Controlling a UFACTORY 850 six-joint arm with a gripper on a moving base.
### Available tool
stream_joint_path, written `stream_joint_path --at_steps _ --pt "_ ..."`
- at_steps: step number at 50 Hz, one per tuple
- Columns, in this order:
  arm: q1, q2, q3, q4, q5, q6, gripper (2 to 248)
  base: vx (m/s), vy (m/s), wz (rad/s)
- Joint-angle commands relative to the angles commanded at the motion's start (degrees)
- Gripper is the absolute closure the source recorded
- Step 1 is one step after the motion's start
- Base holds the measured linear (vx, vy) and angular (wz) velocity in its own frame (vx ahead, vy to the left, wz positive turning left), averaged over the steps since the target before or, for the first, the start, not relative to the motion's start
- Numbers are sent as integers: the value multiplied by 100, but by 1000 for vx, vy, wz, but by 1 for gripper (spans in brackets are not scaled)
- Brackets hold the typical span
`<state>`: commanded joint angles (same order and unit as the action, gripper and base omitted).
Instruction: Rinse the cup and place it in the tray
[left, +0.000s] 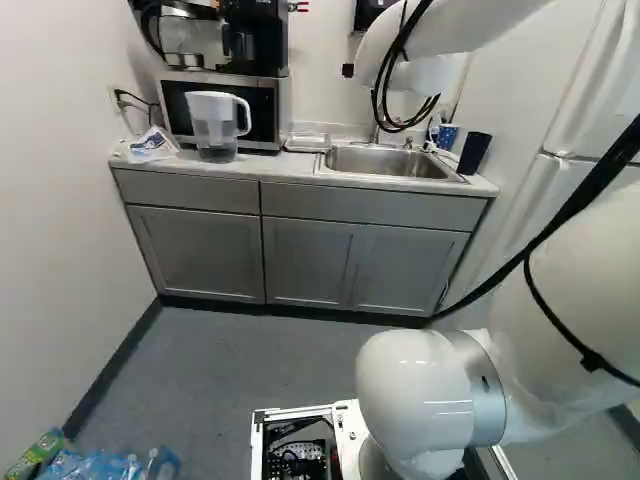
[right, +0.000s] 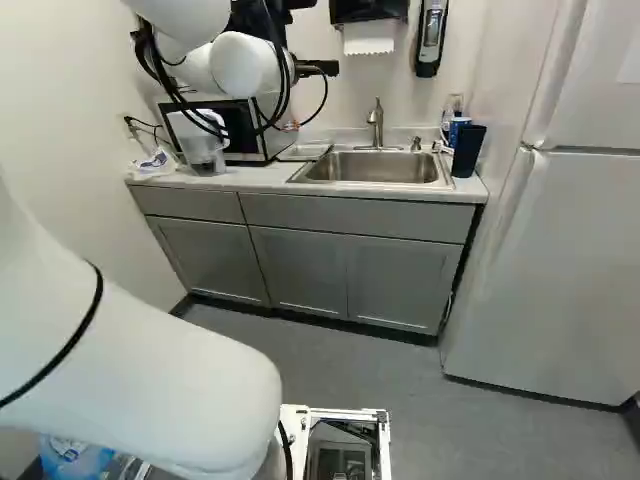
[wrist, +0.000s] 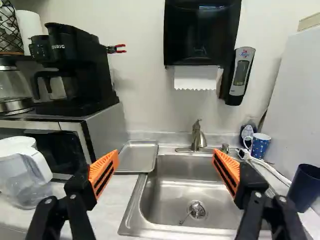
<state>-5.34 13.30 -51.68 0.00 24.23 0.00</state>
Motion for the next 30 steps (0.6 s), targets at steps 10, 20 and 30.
stream_joint_path --at_steps 10,20,30 --pt "0 0 0 0 0 0 3 93 0 -1" --pt "0 0 0 0 0 0 3 141 -2 -13" --pt "0 0 0 0 0 0 3 151 -1 -20"
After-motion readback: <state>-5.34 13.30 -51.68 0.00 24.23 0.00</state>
